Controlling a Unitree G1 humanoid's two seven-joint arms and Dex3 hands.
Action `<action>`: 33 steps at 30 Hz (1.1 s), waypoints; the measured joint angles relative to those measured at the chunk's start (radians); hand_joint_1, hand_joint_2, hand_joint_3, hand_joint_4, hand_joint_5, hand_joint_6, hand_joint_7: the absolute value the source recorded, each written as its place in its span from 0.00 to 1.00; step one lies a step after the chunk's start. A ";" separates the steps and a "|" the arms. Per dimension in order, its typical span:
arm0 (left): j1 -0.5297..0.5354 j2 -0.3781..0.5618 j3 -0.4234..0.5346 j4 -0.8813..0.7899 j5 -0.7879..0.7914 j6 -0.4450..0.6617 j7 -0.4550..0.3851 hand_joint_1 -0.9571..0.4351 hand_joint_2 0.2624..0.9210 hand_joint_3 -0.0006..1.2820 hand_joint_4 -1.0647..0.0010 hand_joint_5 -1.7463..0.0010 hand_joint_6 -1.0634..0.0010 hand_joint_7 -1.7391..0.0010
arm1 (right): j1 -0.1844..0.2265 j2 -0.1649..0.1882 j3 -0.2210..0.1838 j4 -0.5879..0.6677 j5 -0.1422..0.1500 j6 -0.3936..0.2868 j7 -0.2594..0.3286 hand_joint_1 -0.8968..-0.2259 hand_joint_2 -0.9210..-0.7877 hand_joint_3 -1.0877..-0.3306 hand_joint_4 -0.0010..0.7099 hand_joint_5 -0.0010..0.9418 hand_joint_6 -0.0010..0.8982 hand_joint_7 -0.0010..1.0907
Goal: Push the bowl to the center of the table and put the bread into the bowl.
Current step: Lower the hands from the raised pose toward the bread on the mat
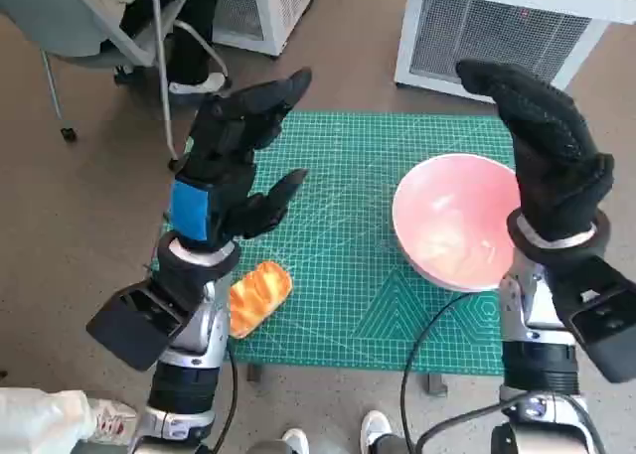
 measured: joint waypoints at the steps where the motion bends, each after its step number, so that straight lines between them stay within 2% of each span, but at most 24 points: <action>1: 0.000 0.000 0.000 0.001 0.000 0.000 0.000 0.37 1.00 0.27 0.56 0.97 0.83 0.54 | 0.000 0.000 0.000 0.000 0.000 0.000 0.000 0.46 0.00 0.44 0.36 0.00 0.09 0.36; 17: -0.001 0.000 0.007 0.002 -0.004 0.000 -0.008 0.38 1.00 0.27 0.56 0.97 0.85 0.55 | 0.006 0.000 -0.002 -0.002 -0.001 -0.002 0.000 0.45 0.00 0.44 0.36 0.00 0.09 0.36; 23: -0.001 0.001 0.013 0.002 -0.003 0.000 -0.008 0.38 1.00 0.27 0.56 0.97 0.85 0.55 | 0.008 -0.003 -0.016 0.006 0.002 -0.011 0.000 0.45 0.00 0.44 0.35 0.00 0.10 0.36; 28: -0.001 0.001 0.014 0.002 -0.003 0.000 -0.008 0.38 1.00 0.27 0.56 0.98 0.85 0.54 | 0.023 -0.020 -0.042 0.018 0.010 -0.031 0.007 0.46 0.00 0.43 0.35 0.00 0.10 0.36; 33: -0.001 0.003 0.022 0.002 -0.004 -0.002 -0.009 0.38 1.00 0.27 0.56 0.98 0.85 0.54 | 0.028 -0.061 -0.108 0.102 0.027 -0.075 0.012 0.44 0.00 0.44 0.36 0.00 0.10 0.36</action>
